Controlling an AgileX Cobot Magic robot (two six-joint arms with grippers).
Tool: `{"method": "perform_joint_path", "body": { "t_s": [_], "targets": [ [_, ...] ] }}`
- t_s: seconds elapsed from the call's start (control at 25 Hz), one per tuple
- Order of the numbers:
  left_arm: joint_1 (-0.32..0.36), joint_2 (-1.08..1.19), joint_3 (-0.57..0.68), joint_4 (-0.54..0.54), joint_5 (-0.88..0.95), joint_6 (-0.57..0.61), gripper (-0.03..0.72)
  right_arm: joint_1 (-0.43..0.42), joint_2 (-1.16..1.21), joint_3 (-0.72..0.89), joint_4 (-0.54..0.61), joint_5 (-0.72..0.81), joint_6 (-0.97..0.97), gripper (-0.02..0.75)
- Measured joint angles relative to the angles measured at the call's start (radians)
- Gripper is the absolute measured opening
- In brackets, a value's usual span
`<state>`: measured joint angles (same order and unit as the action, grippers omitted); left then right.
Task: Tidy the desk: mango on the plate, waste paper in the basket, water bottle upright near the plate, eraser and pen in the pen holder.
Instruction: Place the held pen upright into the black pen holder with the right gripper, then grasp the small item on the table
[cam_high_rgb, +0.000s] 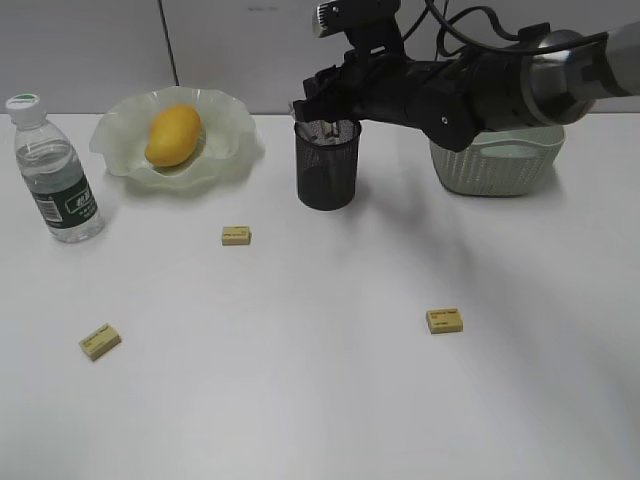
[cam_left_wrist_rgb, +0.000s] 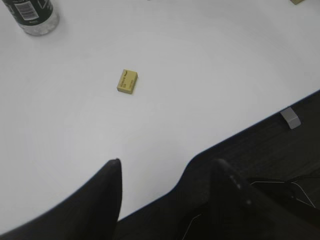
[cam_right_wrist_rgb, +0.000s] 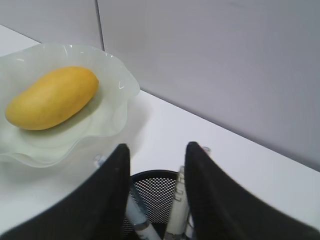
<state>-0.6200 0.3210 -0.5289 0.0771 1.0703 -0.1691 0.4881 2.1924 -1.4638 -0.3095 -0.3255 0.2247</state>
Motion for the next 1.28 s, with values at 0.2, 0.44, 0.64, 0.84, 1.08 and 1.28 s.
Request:
{"method": "perform_joint_path", "body": {
  "t_s": [0.2,0.44,0.64,0.84,1.08,1.28],
  "targets": [
    [0.0,0.0,0.0,0.0,0.0,0.0,0.432,0.0,0.0,-0.002,0.0,0.002,0.0,0.508],
    [0.0,0.0,0.0,0.001,0.0,0.0,0.432,0.0,-0.052,-0.002,0.0,0.078,-0.001,0.56],
    [0.0,0.0,0.0,0.003,0.0,0.0,0.432,0.0,-0.154,-0.004,0.001,0.288,0.001,0.563],
    [0.0,0.0,0.0,0.004,0.0,0.0,0.432,0.0,-0.242,-0.005,0.008,0.586,0.001,0.561],
    [0.0,0.0,0.0,0.004,0.0,0.0,0.432,0.001,-0.323,-0.005,0.009,0.962,-0.029,0.521],
    [0.0,0.0,0.0,0.004,0.0,0.0,0.432,0.001,-0.344,-0.005,0.029,1.24,-0.05,0.51]
  ]
}}
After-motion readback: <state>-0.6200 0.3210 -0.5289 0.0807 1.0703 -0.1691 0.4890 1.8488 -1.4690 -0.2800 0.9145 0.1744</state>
